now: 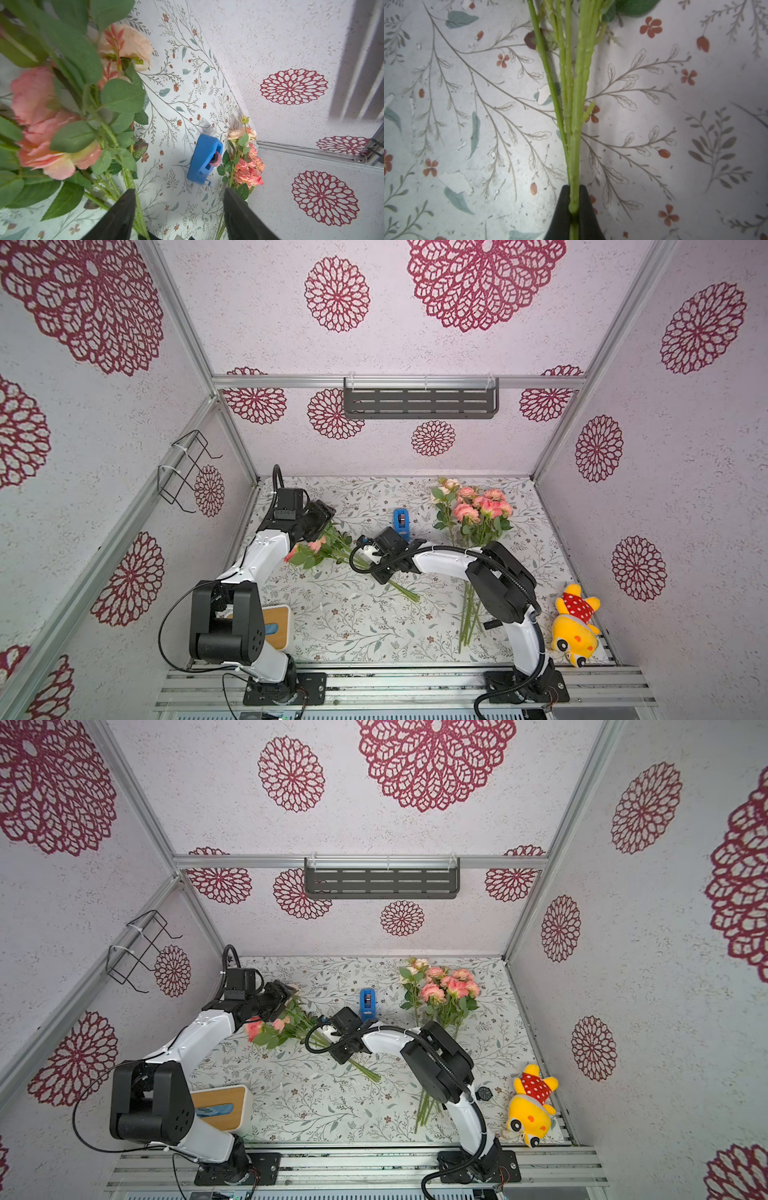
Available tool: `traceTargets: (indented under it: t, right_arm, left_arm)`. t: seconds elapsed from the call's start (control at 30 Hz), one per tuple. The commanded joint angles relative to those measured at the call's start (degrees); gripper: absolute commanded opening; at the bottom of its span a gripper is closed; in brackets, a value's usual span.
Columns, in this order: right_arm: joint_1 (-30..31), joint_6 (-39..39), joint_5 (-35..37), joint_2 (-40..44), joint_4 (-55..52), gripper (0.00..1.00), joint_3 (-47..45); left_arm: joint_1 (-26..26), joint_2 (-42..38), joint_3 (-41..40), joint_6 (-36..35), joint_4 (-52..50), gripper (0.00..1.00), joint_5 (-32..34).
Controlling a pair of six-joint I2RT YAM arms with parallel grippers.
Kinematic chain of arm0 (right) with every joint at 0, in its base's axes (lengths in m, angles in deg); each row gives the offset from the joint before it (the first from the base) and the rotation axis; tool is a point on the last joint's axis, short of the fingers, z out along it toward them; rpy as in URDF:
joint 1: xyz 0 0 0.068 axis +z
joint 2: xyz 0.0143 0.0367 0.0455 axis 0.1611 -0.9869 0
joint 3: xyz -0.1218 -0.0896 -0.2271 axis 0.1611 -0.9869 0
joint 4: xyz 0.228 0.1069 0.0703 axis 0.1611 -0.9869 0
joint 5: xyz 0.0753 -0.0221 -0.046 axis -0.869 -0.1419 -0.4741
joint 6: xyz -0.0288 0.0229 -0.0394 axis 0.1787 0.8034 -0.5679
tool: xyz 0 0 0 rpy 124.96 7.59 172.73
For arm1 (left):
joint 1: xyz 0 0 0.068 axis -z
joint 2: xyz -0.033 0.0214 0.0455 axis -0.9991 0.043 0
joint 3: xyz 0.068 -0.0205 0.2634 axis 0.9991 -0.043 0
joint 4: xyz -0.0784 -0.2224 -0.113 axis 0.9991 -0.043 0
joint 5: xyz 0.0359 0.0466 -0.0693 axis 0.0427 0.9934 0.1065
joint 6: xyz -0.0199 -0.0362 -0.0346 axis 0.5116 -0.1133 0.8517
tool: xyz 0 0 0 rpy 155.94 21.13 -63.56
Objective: Wrap bouquets with tape
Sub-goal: Move the Tape Cutter to the center of the board.
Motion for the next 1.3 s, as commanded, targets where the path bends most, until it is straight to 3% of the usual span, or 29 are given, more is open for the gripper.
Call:
traceTargets:
  t: [0.0,0.17,0.37,0.6,0.77,0.9,1.03,1.27]
  right_arm:
    - [-0.48,0.64,2.44,-1.45,-5.88,0.13,-0.64]
    - [-0.7,0.22,2.11,-0.29,-7.28,0.32,3.99]
    - [-3.0,2.95,1.3,2.99,-7.32,0.43,8.54]
    - [-11.63,10.09,3.57,5.5,-6.23,0.57,11.05]
    - [-16.61,12.41,7.02,1.57,-9.2,0.58,16.4]
    - [-20.12,15.81,3.49,-3.42,-10.31,0.57,23.03]
    - [-20.38,15.33,2.79,-10.5,-15.54,0.57,33.68]
    - [-21.01,17.05,-0.48,-17.36,-16.39,0.57,41.54]
  left_arm:
    - [1.0,1.49,1.59,0.69,-0.42,0.69,0.98]
    - [1.38,1.81,2.5,0.77,-0.51,0.7,1.24]
    - [2.55,2.76,3.72,1.21,-0.56,0.71,1.5]
    - [5.73,6.41,8.63,0.79,0.35,0.73,0.92]
    - [10.15,12.3,14.35,-2.77,0.23,0.77,-0.44]
    - [12.7,17.51,17.79,-2.49,0.68,0.77,-1.53]
    - [15.09,21.37,21.53,-4.19,-2.33,0.77,-0.31]
    - [16.14,30.53,28.18,-3.79,-3.53,0.74,-0.01]
